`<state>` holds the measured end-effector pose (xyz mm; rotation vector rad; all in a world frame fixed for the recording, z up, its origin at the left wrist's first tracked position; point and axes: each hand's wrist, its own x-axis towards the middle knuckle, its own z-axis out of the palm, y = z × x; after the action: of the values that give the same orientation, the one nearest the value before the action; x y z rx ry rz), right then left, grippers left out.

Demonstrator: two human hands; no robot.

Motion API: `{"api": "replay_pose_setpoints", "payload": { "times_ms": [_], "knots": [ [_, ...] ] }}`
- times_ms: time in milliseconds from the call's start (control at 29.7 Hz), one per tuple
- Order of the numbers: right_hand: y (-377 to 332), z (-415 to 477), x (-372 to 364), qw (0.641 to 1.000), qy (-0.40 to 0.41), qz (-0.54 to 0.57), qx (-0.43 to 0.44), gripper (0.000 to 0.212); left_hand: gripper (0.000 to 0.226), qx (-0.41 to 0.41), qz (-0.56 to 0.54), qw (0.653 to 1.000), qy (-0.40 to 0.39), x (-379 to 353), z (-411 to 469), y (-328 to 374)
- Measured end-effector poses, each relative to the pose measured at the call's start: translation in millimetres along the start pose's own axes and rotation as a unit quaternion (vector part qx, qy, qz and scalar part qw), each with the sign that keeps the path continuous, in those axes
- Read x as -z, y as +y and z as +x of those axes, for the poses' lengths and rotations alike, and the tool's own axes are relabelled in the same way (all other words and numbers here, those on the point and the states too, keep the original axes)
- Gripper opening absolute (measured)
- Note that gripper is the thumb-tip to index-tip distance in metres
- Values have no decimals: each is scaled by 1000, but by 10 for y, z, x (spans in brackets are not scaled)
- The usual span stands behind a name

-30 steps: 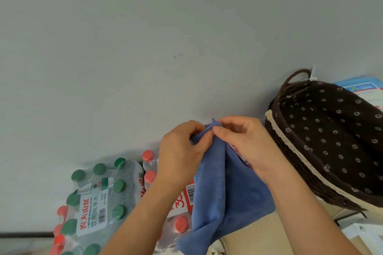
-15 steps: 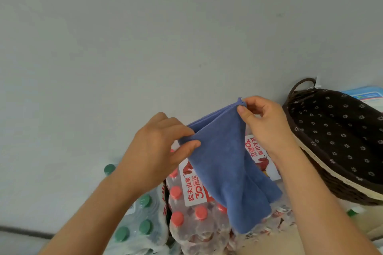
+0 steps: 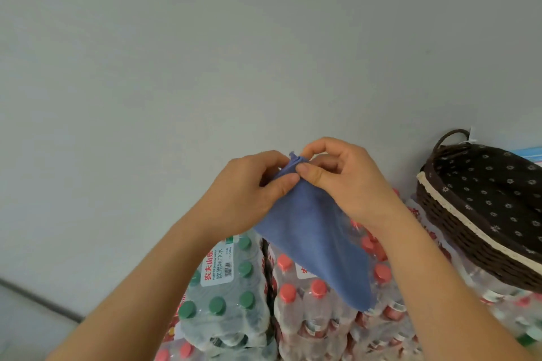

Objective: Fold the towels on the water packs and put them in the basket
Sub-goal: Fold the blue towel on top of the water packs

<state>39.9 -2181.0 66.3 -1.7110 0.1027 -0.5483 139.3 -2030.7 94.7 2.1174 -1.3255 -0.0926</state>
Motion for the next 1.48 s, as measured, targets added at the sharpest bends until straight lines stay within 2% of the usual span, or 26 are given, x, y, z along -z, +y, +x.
{"api": "replay_pose_setpoints", "payload": {
  "times_ms": [67, 168, 236, 303, 370, 438, 538, 606, 673, 774, 875, 976, 1077, 1144, 1279, 1380, 1481],
  "knots": [
    [42, -35, 30, 999, -12, 41, -25, 20, 24, -24, 30, 998, 44, 23, -18, 14],
    [266, -142, 47, 983, -125, 68, -119, 52, 24, -68, 101, 988, 92, 126, -58, 69],
    [479, -234, 7, 969, -191, 21, -157, 59, 23, -77, 138, 982, 103, 222, -76, 78],
    [656, -310, -27, 958, -225, -18, -178, 54, 21, -49, 158, 980, 110, 315, -123, -18],
    [757, -343, 18, 947, -247, -29, -203, 40, 16, 29, 137, 982, 123, 362, -210, -244],
    [797, -331, 127, 940, -258, -44, -220, 23, 16, 152, 31, 979, 133, 317, -361, -583],
    [840, -182, 236, 928, -249, -144, -236, 10, 20, 337, -117, 926, 127, -33, -716, -1189],
    [968, -10, 157, 905, -235, -261, -242, 11, 20, 423, -116, 893, 103, -357, -933, -1513],
    [1206, 138, -41, 871, -223, -365, -242, 12, 23, 467, -79, 876, 88, -647, -1061, -1705],
    [1656, 204, -316, 825, -189, -484, -224, 10, 25, 483, 5, 871, 92, -863, -1078, -1792],
    [1886, 165, -291, 852, -134, -461, -211, 6, 28, 486, 53, 867, 98, -931, -1042, -1873],
    [1898, 90, -67, 887, -111, -381, -237, 16, 29, 477, 89, 868, 102, -982, -1020, -1969],
    [1867, 30, 77, 880, -157, -358, -270, 26, 28, 473, 129, 864, 112, -1008, -1005, -1981],
    [1900, 20, 79, 872, -173, -364, -279, 24, 29, 470, 153, 862, 116, -1035, -994, -1981],
    [1931, 10, 4, 875, -148, -384, -255, 19, 27, 472, 164, 859, 115, -1026, -975, -2014],
    [1934, -9, -29, 881, -99, -421, -191, 17, 26, 445, 164, 873, 119, -1017, -972, -2096],
    [1913, -27, -21, 884, -107, -414, -190, 12, 26, 442, 149, 876, 121, -1027, -955, -2128]
  ]
}}
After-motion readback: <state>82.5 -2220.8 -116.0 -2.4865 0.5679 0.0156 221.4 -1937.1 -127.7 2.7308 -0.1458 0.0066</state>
